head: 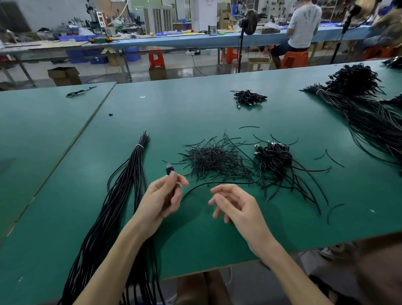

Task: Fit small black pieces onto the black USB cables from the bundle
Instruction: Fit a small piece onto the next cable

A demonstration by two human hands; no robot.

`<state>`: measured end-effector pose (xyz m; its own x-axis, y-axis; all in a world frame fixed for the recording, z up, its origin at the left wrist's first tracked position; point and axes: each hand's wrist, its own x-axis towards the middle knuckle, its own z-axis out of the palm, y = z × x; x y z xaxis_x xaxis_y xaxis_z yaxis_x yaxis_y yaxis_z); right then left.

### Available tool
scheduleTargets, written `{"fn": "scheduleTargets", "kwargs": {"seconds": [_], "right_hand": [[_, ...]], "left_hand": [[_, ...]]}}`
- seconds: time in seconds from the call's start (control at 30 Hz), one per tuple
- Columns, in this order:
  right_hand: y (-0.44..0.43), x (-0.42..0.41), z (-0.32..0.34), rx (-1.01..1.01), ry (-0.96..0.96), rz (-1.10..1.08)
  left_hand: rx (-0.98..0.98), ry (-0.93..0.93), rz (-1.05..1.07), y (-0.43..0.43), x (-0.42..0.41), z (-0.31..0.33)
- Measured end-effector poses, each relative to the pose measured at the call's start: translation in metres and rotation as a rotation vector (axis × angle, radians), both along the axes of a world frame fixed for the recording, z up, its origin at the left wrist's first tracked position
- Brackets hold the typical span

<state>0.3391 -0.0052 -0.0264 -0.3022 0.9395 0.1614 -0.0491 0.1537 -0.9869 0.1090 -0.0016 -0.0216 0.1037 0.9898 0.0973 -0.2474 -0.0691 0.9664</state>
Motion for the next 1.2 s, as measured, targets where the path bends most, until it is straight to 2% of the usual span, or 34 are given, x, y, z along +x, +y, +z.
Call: {"fn": "scheduleTargets", "kwargs": {"seconds": [0.07,0.13,0.23,0.37,0.47,0.63,0.73,0.8,0.93,1.07,1.2], "right_hand": [[0.001,0.000,-0.002,0.047,-0.063,-0.079],[0.001,-0.002,-0.004,0.152,-0.212,-0.066],[-0.001,-0.009,-0.007,0.302,-0.503,0.066],[-0.006,-0.015,-0.011,0.541,-0.830,0.202],[-0.011,-0.018,-0.013,0.667,-0.924,0.222],[-0.017,-0.019,-0.011,0.747,-0.945,0.103],[-0.022,-0.021,-0.010,0.844,-0.950,-0.068],[-0.024,-0.022,-0.007,0.827,-0.982,-0.149],[-0.021,-0.021,-0.003,0.606,-0.980,-0.159],[-0.014,-0.019,-0.004,0.427,-0.863,-0.259],[-0.009,-0.017,-0.008,0.325,-0.755,-0.266]], "left_hand": [[0.000,0.149,-0.130,-0.002,0.003,-0.002],[0.000,0.223,-0.321,-0.006,0.005,-0.002],[-0.008,0.098,-0.622,-0.012,0.002,0.002],[0.042,-0.082,-0.750,-0.014,0.000,0.007],[0.067,-0.118,-0.809,-0.015,0.001,0.010],[0.071,-0.003,-0.877,-0.017,0.000,0.011],[0.051,0.076,-0.826,-0.017,-0.001,0.011],[0.040,0.162,-0.746,-0.016,0.002,0.009],[0.152,0.342,-0.569,-0.014,0.014,0.000],[0.276,0.476,-0.293,-0.011,0.019,-0.006],[0.324,0.786,-0.052,-0.011,0.024,-0.018]]}}
